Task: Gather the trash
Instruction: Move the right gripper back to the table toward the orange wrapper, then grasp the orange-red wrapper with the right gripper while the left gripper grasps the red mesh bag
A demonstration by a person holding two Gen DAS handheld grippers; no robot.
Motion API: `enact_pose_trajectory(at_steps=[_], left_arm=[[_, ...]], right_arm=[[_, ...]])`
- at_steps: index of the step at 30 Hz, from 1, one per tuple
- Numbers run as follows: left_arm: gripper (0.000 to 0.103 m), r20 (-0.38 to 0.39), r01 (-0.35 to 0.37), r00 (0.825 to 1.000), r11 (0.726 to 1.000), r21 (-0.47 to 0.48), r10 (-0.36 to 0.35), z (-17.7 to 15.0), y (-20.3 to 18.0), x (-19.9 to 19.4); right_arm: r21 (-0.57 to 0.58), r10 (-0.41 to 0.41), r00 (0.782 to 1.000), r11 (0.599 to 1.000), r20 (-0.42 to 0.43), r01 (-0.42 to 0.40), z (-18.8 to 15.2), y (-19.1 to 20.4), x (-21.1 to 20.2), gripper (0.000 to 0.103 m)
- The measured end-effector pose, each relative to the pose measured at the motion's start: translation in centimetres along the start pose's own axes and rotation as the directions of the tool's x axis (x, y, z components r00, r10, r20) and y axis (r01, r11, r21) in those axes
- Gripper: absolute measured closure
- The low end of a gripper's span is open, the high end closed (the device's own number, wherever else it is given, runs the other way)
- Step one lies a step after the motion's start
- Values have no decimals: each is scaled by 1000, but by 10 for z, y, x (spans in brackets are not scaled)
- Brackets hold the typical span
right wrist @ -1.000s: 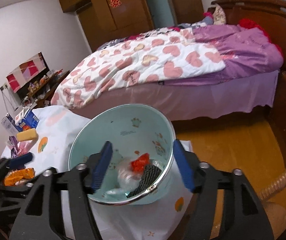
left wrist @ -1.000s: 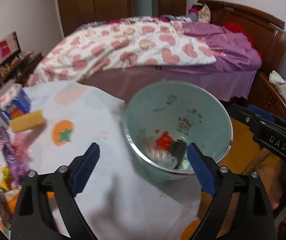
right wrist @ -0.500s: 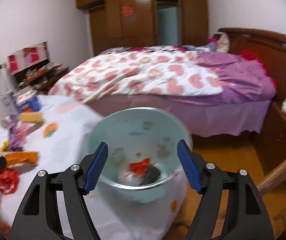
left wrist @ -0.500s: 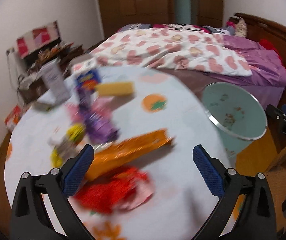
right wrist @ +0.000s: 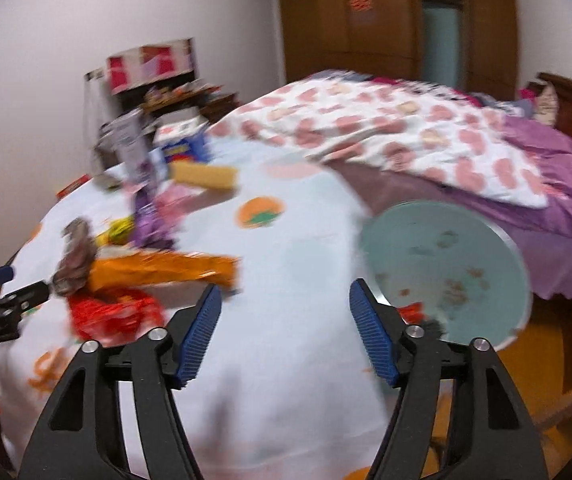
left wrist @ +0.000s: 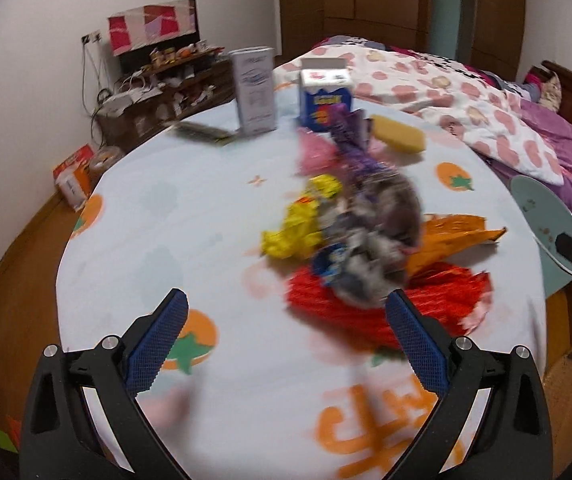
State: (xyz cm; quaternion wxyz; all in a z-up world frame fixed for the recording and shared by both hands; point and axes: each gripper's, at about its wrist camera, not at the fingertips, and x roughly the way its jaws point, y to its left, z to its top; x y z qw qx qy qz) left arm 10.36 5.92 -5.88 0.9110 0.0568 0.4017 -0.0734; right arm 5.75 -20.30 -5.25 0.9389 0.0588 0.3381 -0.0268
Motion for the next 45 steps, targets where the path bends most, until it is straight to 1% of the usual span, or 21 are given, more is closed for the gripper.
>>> enact_pose_trajectory(at_steps=[1, 3, 8, 11, 14, 17, 20, 22, 24, 25, 27, 28, 29, 30, 31, 33, 38, 42, 45], left_arm=[[6, 2, 0, 1000, 1000, -1, 0, -2, 5, 0], [6, 11, -4, 1000, 1000, 3, 3, -4, 10, -1], [6, 24, 2, 1000, 1000, 8, -2, -7, 21, 0], [7, 30, 4, 1000, 1000, -11, -4, -7, 31, -2], [7, 37, -5, 999, 1000, -22, 5, -8, 41, -3], [7, 33, -24, 999, 999, -30, 25, -8, 48, 0], [7, 20, -25, 999, 998, -49, 26, -10, 55, 4], [7, 15, -22, 1000, 998, -58, 22, -10, 56, 5], [7, 20, -13, 1000, 998, -56, 14, -9, 55, 3], [7, 24, -12, 1000, 999, -51, 13, -9, 54, 2], [7, 33, -16, 999, 999, -39, 18, -9, 52, -1], [7, 37, -17, 999, 999, -35, 19, -8, 51, -2], [7, 40, -17, 999, 999, -35, 19, -8, 51, -4], [7, 41, -16, 999, 999, -36, 18, -9, 52, -4], [7, 40, -15, 999, 999, -39, 17, -8, 51, -4], [7, 39, -12, 999, 999, -42, 13, -7, 50, -4], [7, 45, 18, 999, 999, -34, -17, -5, 42, -6], [7, 66, 60, 996, 998, -12, -59, -1, 30, -12], [7, 68, 68, 995, 998, 8, -68, 1, 17, -13]], right_arm=[[2, 25, 1000, 1000, -13, -25, -1, 7, 3, 39], [-2, 50, 998, 999, -24, -50, -2, 19, 7, 40], [-80, 52, 998, 995, -31, -54, 1, 44, 16, 43], [-107, 72, 994, 991, -79, -80, 2, 52, 27, 46], [-114, 61, 993, 991, -102, -73, -1, 57, 35, 49], [-44, 136, 983, 989, -121, -142, -2, 54, 35, 49], [-28, 180, 975, 982, -128, -185, -2, 63, 36, 49], [-6, 226, 960, 973, -163, -230, -3, 73, 43, 48], [-2, 254, 946, 966, -200, -260, -4, 82, 54, 48], [-9, 254, 943, 965, -214, -262, -6, 85, 59, 48], [-39, 216, 942, 972, -257, -234, -12, 92, 73, 47], [-45, 214, 944, 972, -250, -232, -14, 93, 73, 56], [-53, 213, 946, 971, -244, -232, -15, 93, 71, 66], [-45, 234, 938, 966, -256, -254, -16, 92, 70, 76], [-35, 250, 934, 963, -256, -268, -16, 90, 69, 80], [-30, 270, 932, 958, -244, -285, -17, 84, 62, 84], [-72, 257, 954, 960, -156, -270, -10, 64, 29, 85], [-76, 208, 973, 974, -97, -215, 0, 42, 12, 85], [-54, 201, 978, 978, -47, -203, 8, 28, 4, 85]])
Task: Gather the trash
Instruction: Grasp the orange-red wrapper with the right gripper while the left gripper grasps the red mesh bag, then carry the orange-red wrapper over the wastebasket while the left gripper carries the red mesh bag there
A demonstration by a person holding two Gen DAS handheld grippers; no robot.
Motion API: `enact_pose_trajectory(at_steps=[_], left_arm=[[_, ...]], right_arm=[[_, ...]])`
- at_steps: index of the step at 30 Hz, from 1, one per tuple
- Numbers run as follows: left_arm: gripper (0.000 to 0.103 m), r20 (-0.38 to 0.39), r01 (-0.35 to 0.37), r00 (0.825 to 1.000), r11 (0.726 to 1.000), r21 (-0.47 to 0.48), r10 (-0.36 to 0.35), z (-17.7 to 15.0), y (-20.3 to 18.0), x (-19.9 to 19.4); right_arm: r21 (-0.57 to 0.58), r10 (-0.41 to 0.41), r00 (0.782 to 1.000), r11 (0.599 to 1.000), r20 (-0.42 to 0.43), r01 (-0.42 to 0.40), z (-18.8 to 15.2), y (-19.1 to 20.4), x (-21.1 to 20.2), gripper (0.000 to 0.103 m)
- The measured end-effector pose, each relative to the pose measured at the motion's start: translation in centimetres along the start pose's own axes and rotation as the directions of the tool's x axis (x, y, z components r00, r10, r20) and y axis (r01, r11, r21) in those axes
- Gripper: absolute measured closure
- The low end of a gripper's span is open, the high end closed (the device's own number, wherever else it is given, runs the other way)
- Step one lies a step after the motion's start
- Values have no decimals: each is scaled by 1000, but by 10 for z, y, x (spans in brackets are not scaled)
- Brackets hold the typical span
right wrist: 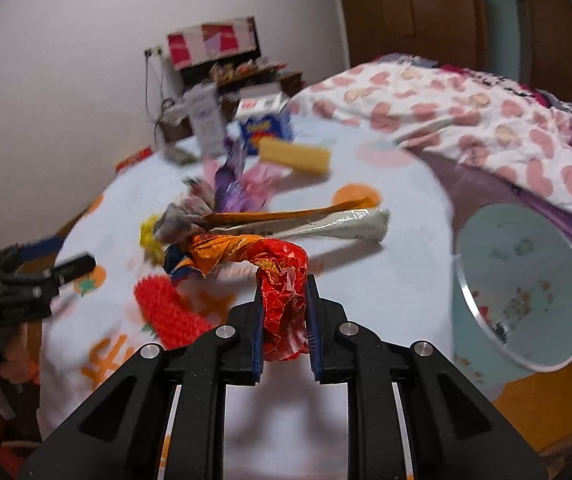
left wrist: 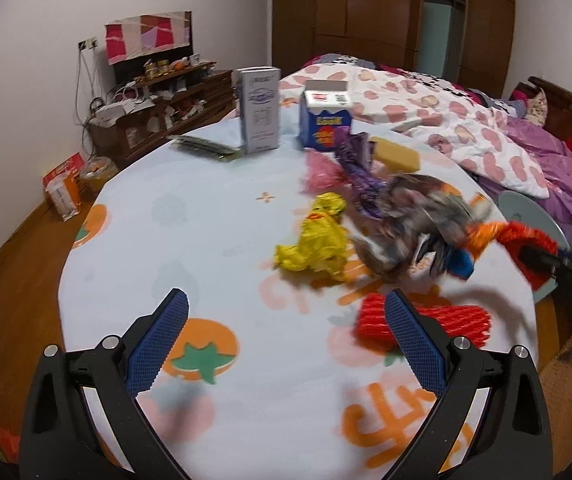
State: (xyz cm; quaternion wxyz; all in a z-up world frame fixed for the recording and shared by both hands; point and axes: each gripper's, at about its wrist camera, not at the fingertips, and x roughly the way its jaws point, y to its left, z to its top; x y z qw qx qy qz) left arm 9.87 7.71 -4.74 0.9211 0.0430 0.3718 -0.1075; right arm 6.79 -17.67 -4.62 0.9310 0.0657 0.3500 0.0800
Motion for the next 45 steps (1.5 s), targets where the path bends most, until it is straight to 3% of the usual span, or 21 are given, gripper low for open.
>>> enact_pose_trajectory(at_steps=[6, 10, 14, 18, 21, 24, 28, 32, 39, 45], left_arm=[[7, -9, 18, 1000, 1000, 23, -18, 3, -18, 3], [8, -36, 36, 999, 999, 23, -36, 0, -25, 13], [20, -95, 61, 994, 998, 20, -59, -9, -38, 32], [23, -128, 84, 988, 996, 14, -82, -11, -48, 50], [35, -138, 125, 982, 992, -19, -127, -9, -51, 60], [58, -129, 167, 977, 986, -23, -169, -10, -58, 64], [78, -102, 155, 983, 987, 37, -150, -12, -71, 54], [80, -78, 154, 985, 988, 33, -151, -6, -67, 42], [80, 40, 66, 997, 995, 68, -69, 20, -60, 7], [80, 96, 77, 991, 989, 127, -90, 36, -85, -6]], right_arm=[[47, -74, 994, 996, 84, 70, 12, -22, -18, 85], [92, -89, 993, 992, 72, 82, 6, -40, -20, 85], [89, -117, 992, 990, 55, 111, -4, -48, -20, 85], [76, -138, 990, 988, 39, 135, -16, -53, -27, 85], [92, -154, 988, 984, 32, 151, -25, -59, -32, 85], [127, -161, 987, 979, 27, 157, -32, -66, -34, 85], [159, -157, 987, 976, 30, 151, -35, -70, -35, 85], [149, -172, 984, 975, 52, 163, -33, -69, -42, 85], [179, -238, 968, 959, 85, 221, -31, -87, -59, 85], [208, -319, 942, 933, 99, 294, -32, -108, -73, 85]])
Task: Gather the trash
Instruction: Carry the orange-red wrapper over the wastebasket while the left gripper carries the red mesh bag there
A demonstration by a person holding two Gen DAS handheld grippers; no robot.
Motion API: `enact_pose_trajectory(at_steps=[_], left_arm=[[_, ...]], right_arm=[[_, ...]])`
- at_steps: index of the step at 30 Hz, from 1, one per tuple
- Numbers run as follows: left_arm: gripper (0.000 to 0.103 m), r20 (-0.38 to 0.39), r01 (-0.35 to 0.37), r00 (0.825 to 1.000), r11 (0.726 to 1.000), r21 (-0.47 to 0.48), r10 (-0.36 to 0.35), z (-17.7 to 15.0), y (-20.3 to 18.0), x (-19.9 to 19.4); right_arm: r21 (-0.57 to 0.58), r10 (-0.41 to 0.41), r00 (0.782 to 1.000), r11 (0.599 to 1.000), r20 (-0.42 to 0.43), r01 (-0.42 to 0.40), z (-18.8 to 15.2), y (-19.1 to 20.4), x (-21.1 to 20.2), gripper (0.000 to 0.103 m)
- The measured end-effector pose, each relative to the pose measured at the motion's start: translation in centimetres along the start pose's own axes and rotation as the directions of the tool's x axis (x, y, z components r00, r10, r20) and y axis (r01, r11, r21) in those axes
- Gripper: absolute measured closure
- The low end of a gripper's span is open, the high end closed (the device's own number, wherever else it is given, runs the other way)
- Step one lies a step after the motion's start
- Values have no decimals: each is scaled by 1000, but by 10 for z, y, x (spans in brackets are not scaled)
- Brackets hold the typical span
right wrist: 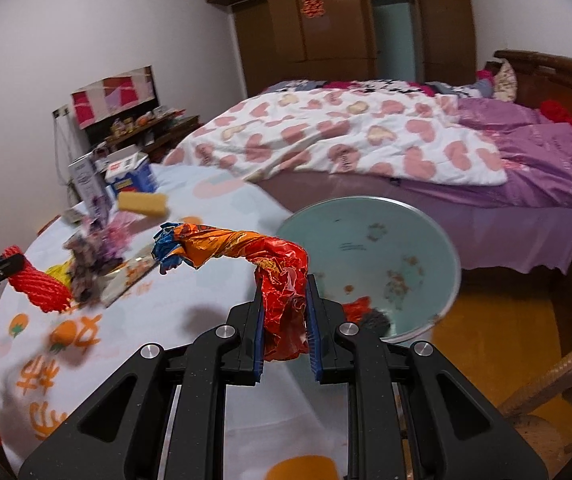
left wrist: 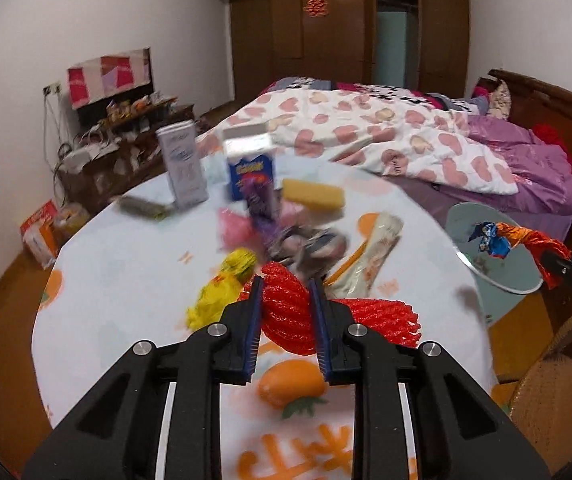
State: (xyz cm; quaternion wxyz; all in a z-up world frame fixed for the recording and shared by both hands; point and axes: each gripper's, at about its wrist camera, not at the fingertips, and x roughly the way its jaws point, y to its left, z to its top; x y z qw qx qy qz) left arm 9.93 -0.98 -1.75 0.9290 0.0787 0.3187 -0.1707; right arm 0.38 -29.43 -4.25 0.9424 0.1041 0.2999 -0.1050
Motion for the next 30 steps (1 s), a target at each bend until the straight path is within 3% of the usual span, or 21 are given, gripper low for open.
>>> enact_pose_trajectory(at_steps=[9, 30], left_arm=[[80, -6, 70, 998, 993, 96, -70, 16, -63, 19], [80, -41, 157, 987, 973, 171, -153, 50, -156, 62]], right_arm=[[52, -107, 994, 993, 18, 106, 2, -37, -11, 85], [155, -208, 978, 965, -31, 210, -4, -99, 1, 85]])
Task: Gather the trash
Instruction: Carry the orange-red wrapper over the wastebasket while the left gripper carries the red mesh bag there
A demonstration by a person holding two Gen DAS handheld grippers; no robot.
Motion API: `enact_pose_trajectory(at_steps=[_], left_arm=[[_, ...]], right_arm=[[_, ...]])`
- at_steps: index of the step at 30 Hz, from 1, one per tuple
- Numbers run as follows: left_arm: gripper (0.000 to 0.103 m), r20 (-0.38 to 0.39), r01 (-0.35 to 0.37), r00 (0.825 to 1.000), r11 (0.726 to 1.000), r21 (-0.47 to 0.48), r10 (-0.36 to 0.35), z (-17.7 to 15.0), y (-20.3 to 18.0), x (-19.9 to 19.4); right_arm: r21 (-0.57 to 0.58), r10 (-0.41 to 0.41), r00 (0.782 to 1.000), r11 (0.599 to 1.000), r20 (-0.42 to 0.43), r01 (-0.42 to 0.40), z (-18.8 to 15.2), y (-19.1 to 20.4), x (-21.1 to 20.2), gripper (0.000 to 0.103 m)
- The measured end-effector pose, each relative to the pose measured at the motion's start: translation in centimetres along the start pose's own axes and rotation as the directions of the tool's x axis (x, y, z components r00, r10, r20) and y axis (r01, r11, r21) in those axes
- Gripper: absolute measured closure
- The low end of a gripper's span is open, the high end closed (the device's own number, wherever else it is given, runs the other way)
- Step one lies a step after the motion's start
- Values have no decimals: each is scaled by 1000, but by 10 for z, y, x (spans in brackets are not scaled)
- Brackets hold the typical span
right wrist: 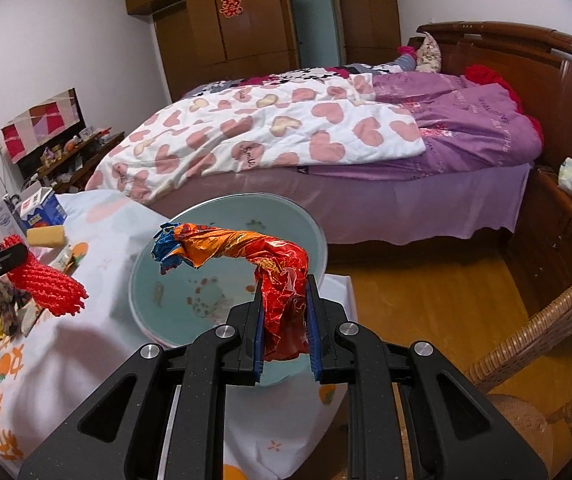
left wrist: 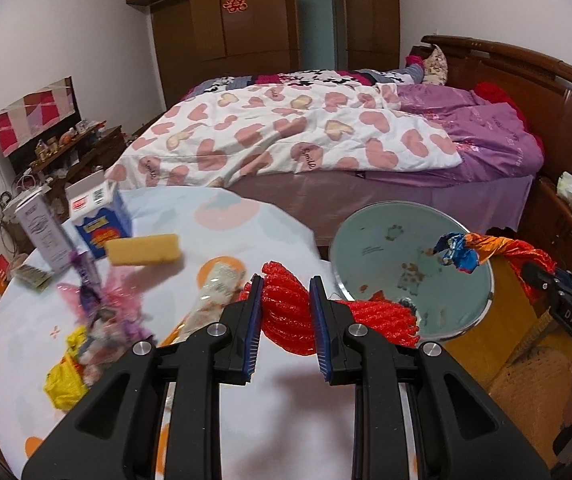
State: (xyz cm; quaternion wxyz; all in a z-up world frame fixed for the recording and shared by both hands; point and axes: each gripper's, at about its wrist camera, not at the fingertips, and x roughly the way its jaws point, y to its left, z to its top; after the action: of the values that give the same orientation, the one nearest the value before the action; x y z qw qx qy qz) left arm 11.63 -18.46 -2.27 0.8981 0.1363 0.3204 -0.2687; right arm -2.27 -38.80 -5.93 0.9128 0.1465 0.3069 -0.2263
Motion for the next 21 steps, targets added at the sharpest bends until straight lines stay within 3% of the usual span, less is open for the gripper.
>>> enact_pose_trajectory(at_steps=[21], left_arm=[[79, -58, 45, 997, 998, 32, -43, 27, -57, 66]], right_arm=[[-57, -88, 996, 995, -29, 86, 12, -9, 41, 85]])
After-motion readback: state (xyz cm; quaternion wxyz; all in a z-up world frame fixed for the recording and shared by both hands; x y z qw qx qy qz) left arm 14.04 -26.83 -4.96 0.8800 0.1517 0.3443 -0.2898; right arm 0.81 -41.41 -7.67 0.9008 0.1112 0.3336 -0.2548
